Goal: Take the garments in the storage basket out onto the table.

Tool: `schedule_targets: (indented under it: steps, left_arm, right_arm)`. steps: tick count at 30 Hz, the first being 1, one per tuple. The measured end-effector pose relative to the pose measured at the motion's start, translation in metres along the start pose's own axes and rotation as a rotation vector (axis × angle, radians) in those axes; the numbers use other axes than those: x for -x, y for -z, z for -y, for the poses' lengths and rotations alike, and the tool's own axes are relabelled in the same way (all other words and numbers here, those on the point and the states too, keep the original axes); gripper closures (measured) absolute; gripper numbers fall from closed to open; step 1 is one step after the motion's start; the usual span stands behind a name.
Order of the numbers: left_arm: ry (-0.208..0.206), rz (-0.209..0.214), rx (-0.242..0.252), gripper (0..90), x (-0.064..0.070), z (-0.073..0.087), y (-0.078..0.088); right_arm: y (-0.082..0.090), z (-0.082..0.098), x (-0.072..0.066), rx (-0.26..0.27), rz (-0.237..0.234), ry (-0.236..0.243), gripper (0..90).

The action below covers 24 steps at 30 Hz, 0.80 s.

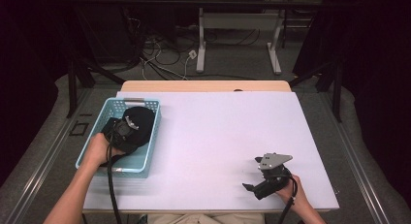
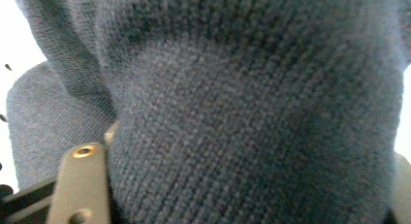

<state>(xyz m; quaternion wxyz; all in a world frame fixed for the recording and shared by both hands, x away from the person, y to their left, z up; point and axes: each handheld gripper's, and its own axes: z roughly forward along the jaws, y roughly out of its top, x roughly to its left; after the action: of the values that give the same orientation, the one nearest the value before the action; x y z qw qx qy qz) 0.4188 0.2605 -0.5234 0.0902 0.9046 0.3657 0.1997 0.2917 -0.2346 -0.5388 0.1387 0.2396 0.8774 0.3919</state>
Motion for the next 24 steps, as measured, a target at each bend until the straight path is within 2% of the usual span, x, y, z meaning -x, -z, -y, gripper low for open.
schedule_targets:
  steps: [5,11,13,14,15,21,24]
  left_arm:
    - [0.021,0.004,0.032,36.5,-0.001,0.002,0.002]
    - [0.010,0.001,0.060,39.0,-0.002,0.004,0.008]
    - [0.010,0.001,0.083,39.2,-0.004,0.006,0.011]
    - [0.025,0.006,0.092,39.1,-0.004,0.007,0.012]
    - [0.014,0.004,0.098,39.1,-0.005,0.007,0.013]
    - [0.023,-0.005,0.145,39.2,-0.007,0.011,0.022]
    - [0.045,-0.011,0.183,39.2,-0.008,0.012,0.030]
  right_arm:
    - [-0.001,0.001,0.000,0.012,0.011,-0.010,0.0]
    - [0.001,0.001,0.001,0.005,0.009,-0.005,0.0]
    - [0.001,0.001,0.000,0.006,0.009,-0.006,0.0]
    - [0.001,0.001,0.000,0.007,0.009,-0.006,0.0]
    - [0.001,0.001,0.000,0.007,0.011,-0.009,0.0]
    - [0.001,0.000,0.000,0.008,0.012,-0.013,0.0]
    - [0.001,0.000,0.000,0.008,0.014,-0.013,0.0]
